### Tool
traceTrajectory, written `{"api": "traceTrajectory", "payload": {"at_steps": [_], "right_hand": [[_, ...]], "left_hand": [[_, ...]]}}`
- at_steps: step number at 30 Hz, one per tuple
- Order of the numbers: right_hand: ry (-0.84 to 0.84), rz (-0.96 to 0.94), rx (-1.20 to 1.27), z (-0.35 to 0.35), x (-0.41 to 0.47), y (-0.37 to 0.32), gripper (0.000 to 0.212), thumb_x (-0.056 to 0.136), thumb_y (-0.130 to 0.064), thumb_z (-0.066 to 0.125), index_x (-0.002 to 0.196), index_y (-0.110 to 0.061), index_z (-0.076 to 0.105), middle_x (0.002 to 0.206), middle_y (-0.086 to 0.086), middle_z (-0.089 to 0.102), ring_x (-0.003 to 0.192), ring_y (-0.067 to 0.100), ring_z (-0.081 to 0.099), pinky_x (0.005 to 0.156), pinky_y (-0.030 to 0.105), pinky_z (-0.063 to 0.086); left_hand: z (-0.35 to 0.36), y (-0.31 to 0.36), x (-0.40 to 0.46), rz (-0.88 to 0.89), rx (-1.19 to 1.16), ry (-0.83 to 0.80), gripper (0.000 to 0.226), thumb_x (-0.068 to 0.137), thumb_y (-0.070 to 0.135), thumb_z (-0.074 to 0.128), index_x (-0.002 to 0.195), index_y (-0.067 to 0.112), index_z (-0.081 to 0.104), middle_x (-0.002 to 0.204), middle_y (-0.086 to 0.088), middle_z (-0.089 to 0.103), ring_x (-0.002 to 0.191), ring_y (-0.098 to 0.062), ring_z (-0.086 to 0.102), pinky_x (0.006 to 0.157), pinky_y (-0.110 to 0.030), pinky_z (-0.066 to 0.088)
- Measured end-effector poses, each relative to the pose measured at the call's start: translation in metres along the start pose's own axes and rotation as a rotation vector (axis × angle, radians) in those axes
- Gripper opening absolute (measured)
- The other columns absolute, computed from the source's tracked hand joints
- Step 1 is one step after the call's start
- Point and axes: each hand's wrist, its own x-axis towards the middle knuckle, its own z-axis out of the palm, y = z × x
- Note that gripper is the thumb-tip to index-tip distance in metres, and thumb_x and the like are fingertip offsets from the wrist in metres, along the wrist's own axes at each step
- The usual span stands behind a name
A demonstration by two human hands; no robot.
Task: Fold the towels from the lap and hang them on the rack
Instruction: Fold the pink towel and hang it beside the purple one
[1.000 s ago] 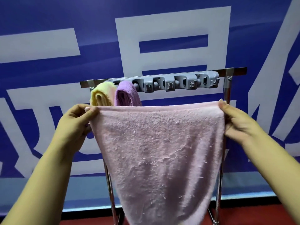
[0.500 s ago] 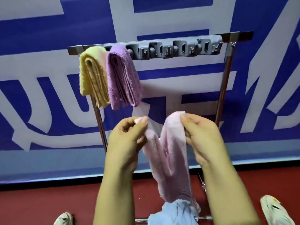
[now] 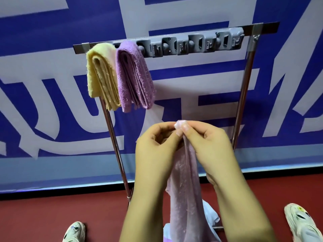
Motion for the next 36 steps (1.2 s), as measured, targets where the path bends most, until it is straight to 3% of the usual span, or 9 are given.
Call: {"api": "traceTrajectory", "payload": {"at_steps": [7, 13, 16, 20, 26, 30, 32, 34, 36], "right_hand": [[-0.036, -0.038, -0.057, -0.001, -0.002, 0.002, 0.020, 0.087, -0.020, 0.063, 0.105, -0.026, 0.069, 0.096, -0.019, 0.069, 0.093, -0.010, 0.063, 0.083, 0.008, 0.048], [-0.021, -0.045, -0.011, -0.007, -0.001, 0.001, 0.020, 0.090, -0.013, 0.057, 0.095, -0.024, 0.072, 0.091, -0.011, 0.074, 0.091, -0.003, 0.066, 0.081, 0.014, 0.051], [-0.026, 0.042, 0.085, -0.009, -0.001, 0.002, 0.019, 0.092, -0.016, 0.054, 0.092, -0.021, 0.073, 0.091, -0.004, 0.075, 0.092, 0.010, 0.069, 0.088, 0.035, 0.054], [-0.020, 0.105, 0.203, -0.011, 0.002, 0.000, 0.021, 0.094, -0.020, 0.052, 0.089, -0.019, 0.072, 0.090, 0.005, 0.074, 0.092, 0.023, 0.069, 0.090, 0.045, 0.052], [-0.058, 0.128, 0.338, -0.011, 0.002, -0.004, 0.024, 0.094, -0.018, 0.049, 0.084, -0.014, 0.070, 0.079, 0.008, 0.070, 0.076, 0.017, 0.064, 0.074, 0.032, 0.054], [-0.065, 0.147, 0.427, -0.016, 0.004, -0.007, 0.023, 0.092, -0.017, 0.049, 0.083, -0.012, 0.069, 0.072, 0.004, 0.070, 0.067, 0.010, 0.064, 0.063, 0.021, 0.054], [-0.067, 0.152, 0.460, -0.018, 0.005, -0.007, 0.022, 0.091, -0.018, 0.049, 0.082, -0.012, 0.069, 0.071, 0.002, 0.070, 0.065, 0.007, 0.064, 0.061, 0.018, 0.054], [-0.071, 0.169, 0.484, -0.020, 0.007, -0.007, 0.023, 0.090, -0.018, 0.049, 0.082, -0.012, 0.069, 0.070, 0.001, 0.070, 0.064, 0.006, 0.064, 0.060, 0.017, 0.054], [-0.080, 0.174, 0.482, -0.021, 0.008, -0.007, 0.024, 0.090, -0.018, 0.049, 0.081, -0.013, 0.070, 0.071, 0.001, 0.071, 0.065, 0.006, 0.065, 0.060, 0.018, 0.053]], "left_hand": [[-0.002, 0.003, -0.003, 0.011, -0.062, -0.093, 0.022, 0.095, 0.010, 0.054, 0.093, 0.017, 0.075, 0.090, -0.002, 0.076, 0.092, -0.013, 0.072, 0.083, -0.028, 0.056], [-0.011, 0.003, -0.004, -0.021, -0.173, -0.223, 0.025, 0.090, 0.024, 0.052, 0.097, 0.016, 0.075, 0.094, -0.005, 0.076, 0.093, -0.017, 0.072, 0.080, -0.025, 0.057], [-0.022, -0.004, 0.001, 0.059, -0.059, -0.109, 0.013, 0.085, 0.018, 0.064, 0.088, 0.022, 0.076, 0.087, -0.002, 0.076, 0.084, -0.016, 0.072, 0.071, -0.024, 0.057], [-0.037, -0.019, 0.010, 0.113, 0.256, -0.154, 0.023, 0.077, 0.027, 0.076, 0.096, 0.039, 0.069, 0.104, 0.020, 0.066, 0.100, -0.005, 0.063, 0.087, -0.027, 0.050], [-0.042, -0.041, 0.016, 0.046, 0.323, -0.383, 0.038, 0.067, 0.046, 0.072, 0.102, 0.035, 0.064, 0.129, 0.018, 0.056, 0.124, 0.001, 0.049, 0.110, -0.041, 0.034], [-0.049, -0.053, 0.020, -0.041, 0.188, -0.482, 0.037, 0.068, 0.041, 0.075, 0.100, 0.030, 0.062, 0.117, 0.012, 0.065, 0.122, -0.008, 0.054, 0.105, -0.036, 0.042], [-0.051, -0.058, 0.021, -0.132, 0.082, -0.506, 0.057, 0.063, 0.050, 0.078, 0.111, 0.025, 0.059, 0.117, 0.009, 0.066, 0.120, -0.012, 0.056, 0.097, -0.030, 0.047], [-0.052, -0.064, 0.021, -0.251, -0.035, -0.513, 0.080, 0.058, 0.061, 0.079, 0.125, 0.026, 0.054, 0.117, 0.002, 0.067, 0.116, -0.018, 0.060, 0.097, -0.039, 0.049], [-0.051, -0.068, 0.020, -0.332, -0.137, -0.508, 0.075, 0.064, 0.051, 0.081, 0.131, 0.030, 0.052, 0.112, -0.010, 0.068, 0.106, -0.025, 0.063, 0.095, -0.048, 0.047]]}}
